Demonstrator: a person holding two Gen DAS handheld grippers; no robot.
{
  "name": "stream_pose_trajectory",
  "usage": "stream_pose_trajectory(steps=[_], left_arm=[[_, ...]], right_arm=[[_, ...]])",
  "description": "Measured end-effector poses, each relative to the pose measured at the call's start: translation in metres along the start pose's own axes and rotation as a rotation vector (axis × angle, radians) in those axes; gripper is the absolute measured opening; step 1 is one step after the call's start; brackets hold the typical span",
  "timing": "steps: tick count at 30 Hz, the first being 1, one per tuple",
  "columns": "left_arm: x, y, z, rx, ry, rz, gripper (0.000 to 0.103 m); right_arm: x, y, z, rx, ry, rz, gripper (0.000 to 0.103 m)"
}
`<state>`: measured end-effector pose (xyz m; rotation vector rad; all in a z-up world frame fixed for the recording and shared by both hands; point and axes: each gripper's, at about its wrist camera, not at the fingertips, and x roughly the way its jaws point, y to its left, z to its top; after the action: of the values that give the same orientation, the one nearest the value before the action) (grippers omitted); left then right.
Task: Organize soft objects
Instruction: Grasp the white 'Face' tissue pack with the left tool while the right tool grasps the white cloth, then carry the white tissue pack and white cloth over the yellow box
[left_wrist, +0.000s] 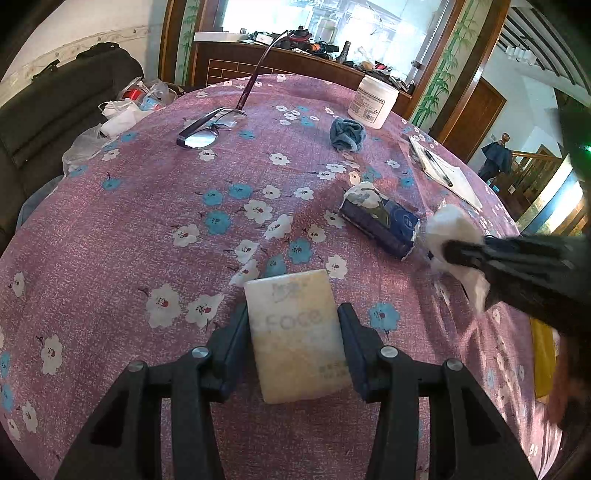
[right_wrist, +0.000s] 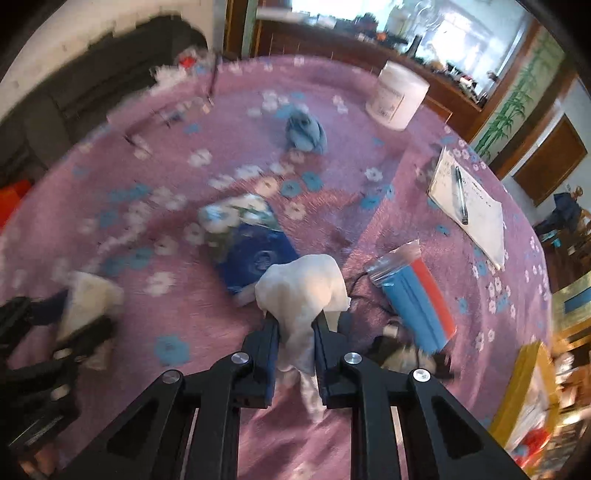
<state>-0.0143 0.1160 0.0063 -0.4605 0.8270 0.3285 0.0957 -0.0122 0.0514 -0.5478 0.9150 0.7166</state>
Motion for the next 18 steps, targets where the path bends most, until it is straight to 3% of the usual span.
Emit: stream_pose_trajectory(steps=[6, 12, 18], left_arm=[[-0.002, -0.005, -0.001, 0.023, -0.01, -0.008, 0.046], [-0.019, -0.023, -0.005, 0.102, -0.079, -0.074, 0.046], [-0.032, -0.04, -0.011, 0.182, -0.121, -0.145, 0.046]], right_arm=[[-0.056, 0.01, -0.062, 0.079, -0.086, 0.132, 0.019], [-0.089, -0.011, -0.117, 0.219, -0.146, 0.149, 0.019], [-0.094, -0.037, -0.144, 0.378, -0.215, 0.179, 0.019]])
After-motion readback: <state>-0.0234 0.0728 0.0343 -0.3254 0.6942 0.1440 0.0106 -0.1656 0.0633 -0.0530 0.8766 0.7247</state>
